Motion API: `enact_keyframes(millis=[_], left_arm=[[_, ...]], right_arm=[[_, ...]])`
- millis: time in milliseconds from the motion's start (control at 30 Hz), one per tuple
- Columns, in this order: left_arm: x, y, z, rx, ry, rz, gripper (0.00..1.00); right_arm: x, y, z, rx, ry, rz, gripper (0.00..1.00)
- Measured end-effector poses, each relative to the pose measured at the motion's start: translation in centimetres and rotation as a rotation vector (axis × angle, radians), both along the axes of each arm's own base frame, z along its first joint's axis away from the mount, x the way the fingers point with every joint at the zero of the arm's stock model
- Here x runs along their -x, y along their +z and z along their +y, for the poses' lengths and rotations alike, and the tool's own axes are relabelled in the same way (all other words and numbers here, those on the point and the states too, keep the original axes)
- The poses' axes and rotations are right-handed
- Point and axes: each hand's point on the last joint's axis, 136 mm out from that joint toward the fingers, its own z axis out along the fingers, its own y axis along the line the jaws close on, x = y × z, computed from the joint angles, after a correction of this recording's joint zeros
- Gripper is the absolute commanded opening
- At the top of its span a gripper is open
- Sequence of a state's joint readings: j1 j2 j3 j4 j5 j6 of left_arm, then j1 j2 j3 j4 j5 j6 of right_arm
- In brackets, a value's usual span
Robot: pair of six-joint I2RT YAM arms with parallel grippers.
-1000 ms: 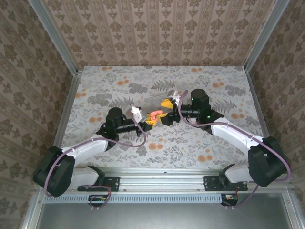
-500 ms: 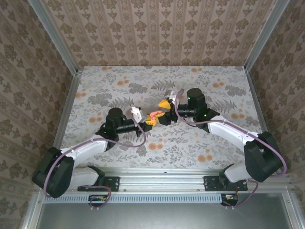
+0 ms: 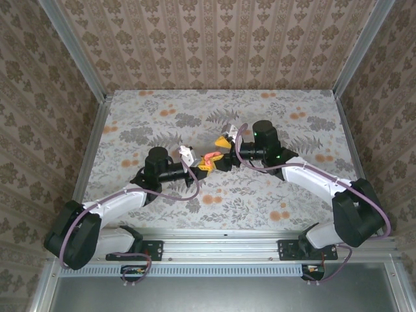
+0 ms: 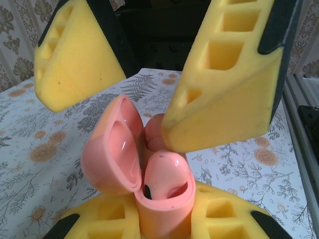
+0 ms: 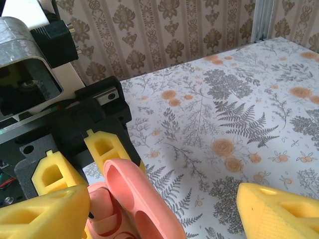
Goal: Insert the wireless bluetooth earbuds into the charging case
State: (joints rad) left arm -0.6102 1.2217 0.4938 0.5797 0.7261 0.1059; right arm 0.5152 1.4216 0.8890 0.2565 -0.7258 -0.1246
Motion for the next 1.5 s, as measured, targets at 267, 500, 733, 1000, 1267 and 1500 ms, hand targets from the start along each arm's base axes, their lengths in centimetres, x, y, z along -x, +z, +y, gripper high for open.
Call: enact_keyframes(millis=[267,500,733,1000,1267,1500], left_arm=[[0.3,0.5,-0.1,0.011,-0.011,-0.014,0.15],[0.5,0.9,-0.1,0.021,-0.021,-0.024,0.15],[0.8,1.3,-0.2,0.030,-0.033,-0.034,0.15],[1.2,1.7,-0.4,0.037,-0.055,-0.043,0.15],[1.3,1.8,-0.4,0.038,-0.055,-0.045,0.15],[1.3,2.0,-0.4,0.041,-0.051,-0.051,0.15]], right_arm=[[0.2,3.2,-3.1,-0.037,-0.065,-0.093,0.87],[0.3,5.4,-5.8,-0.030,-0.096,-0.196,0.94],[2.3,2.6,-5.9,0.102,0.023,-0.223,0.94],[2.6,0.8,-4.4,0.161,0.137,-0.225,0.91],[2.8,-1.1,-2.5,0.177,0.222,-0.184,0.88],[3.0,-1.5,-1.5,0.158,0.274,-0.150,0.82]])
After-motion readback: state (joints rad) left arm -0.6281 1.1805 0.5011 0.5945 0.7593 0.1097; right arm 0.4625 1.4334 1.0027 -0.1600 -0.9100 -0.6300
